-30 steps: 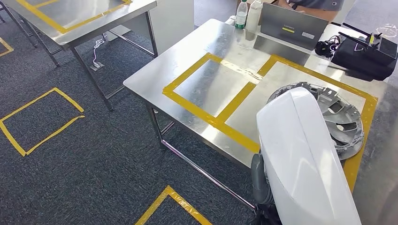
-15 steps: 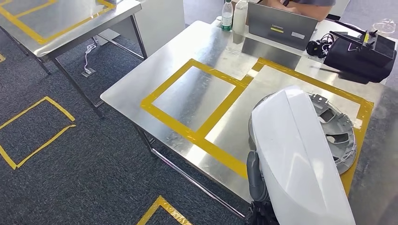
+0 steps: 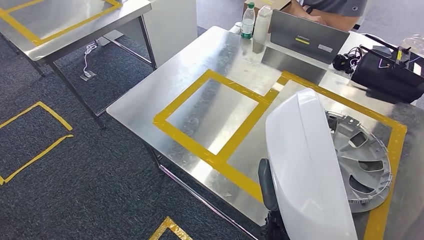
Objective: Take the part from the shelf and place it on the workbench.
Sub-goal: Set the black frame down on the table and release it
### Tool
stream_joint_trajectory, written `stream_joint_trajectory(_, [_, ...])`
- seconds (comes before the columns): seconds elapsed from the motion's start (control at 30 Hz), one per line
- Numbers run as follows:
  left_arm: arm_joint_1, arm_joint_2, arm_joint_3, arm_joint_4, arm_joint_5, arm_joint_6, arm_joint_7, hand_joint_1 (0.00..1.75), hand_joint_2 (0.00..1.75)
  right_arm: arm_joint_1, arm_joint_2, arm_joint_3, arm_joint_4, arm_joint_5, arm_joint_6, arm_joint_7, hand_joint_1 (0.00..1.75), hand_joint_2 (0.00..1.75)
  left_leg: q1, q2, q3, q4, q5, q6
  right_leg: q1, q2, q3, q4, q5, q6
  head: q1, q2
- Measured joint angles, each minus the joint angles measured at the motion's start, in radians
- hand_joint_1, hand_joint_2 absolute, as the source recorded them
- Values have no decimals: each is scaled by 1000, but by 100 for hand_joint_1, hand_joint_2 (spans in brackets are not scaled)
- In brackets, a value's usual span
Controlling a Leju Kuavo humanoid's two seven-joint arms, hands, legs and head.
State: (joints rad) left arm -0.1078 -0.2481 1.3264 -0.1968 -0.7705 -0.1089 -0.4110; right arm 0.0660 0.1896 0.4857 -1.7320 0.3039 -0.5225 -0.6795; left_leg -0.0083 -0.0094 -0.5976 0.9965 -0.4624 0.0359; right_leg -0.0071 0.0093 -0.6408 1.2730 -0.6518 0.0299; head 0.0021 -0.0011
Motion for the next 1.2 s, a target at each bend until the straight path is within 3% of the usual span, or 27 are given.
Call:
stream_joint_trajectory(0.1, [0,0,-7,0,-9,-12,-4,0,175,-36,-6,-13,25,68,0,38,175,0,-1,-3,25,1,-17,-8,1,-1,63,-194,127,-8,-1,0])
stream_joint_trajectory(0.17, [0,1,-11,0,-13,-17,-4,0,175,-80,-11,-26,58,110,5,67,175,0,-4,-3,29,2,-25,-10,4,0,86,-254,154,-18,-3,0])
stream_joint_trajectory(0.3, [-1,2,-18,0,-16,-22,-5,0,175,-203,-22,-61,176,151,29,120,175,0,-5,-1,30,2,-26,2,8,4,86,-258,158,-22,-6,0])
stream_joint_trajectory(0.57, [-3,7,-29,0,-17,-34,-8,0,175,-577,-39,-130,603,232,43,178,175,0,-2,-1,30,-4,-20,-15,10,3,84,-257,158,-28,-6,0])
stream_joint_trajectory(0.83, [-2,13,-29,0,-5,-38,-23,0,175,-886,-18,-159,1025,258,86,278,175,0,-4,-2,28,-3,-19,-16,8,3,84,-257,158,-28,-5,0])
stream_joint_trajectory(0.97, [-2,15,-29,0,-3,-38,-26,0,175,-990,-7,-165,1167,309,78,374,175,0,-5,-2,28,-3,-19,-16,7,3,84,-258,158,-28,-5,0])
stream_joint_trajectory(1.2, [-2,21,-29,0,-6,-47,-28,0,175,-1110,-21,-127,1334,545,58,682,175,0,-5,-2,28,-3,-20,-16,7,3,84,-260,158,-28,-5,0])
